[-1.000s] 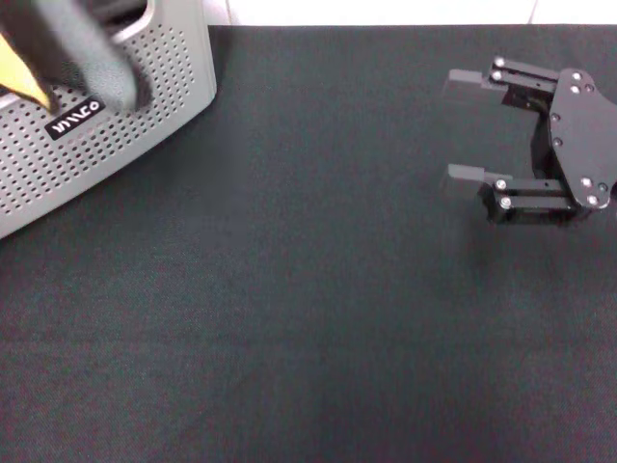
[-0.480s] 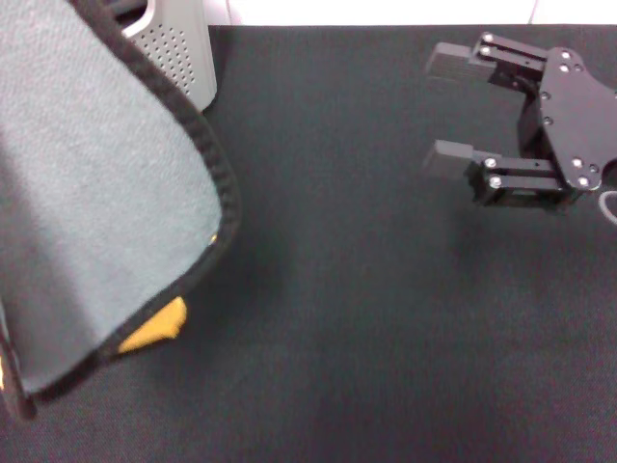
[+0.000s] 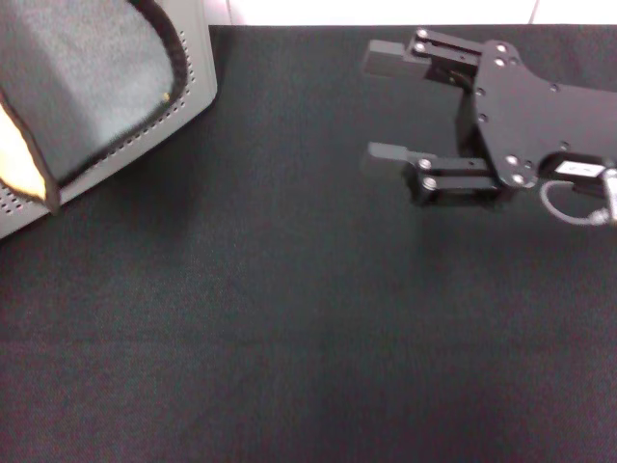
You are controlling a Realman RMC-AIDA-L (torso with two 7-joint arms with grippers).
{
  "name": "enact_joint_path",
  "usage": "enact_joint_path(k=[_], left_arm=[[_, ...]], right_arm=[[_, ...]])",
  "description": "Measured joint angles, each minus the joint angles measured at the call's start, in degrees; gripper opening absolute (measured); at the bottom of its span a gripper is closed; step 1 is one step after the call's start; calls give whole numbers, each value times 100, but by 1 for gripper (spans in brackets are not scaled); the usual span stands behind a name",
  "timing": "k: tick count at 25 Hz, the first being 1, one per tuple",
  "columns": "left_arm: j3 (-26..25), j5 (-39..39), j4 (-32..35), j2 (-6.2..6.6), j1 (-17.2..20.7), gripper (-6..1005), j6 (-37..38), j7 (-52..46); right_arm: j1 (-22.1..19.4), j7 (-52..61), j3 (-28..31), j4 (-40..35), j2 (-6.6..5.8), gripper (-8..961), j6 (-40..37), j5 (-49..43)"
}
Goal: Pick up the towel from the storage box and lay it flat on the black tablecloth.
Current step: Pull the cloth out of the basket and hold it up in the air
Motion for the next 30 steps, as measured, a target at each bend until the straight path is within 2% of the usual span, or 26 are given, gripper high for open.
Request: enact_joint_path(k=[10,11,19,30], left_arm=[[91,1,-106,-3,-89,8,0,115],[93,1,-120,-3,-91,8,0,135],[159,85,-376,-9,-144,8,-1,231],[435,105,-412,10,-191,8,7,317]], right_arm=[[327,-209,-419,298,1,755,655,533],[386,-234,-736,337,1,755,829,867],[612,-272,-1703,356,1,754,936,1508],[713,-288,-1890,351,0,754,1217,1633]])
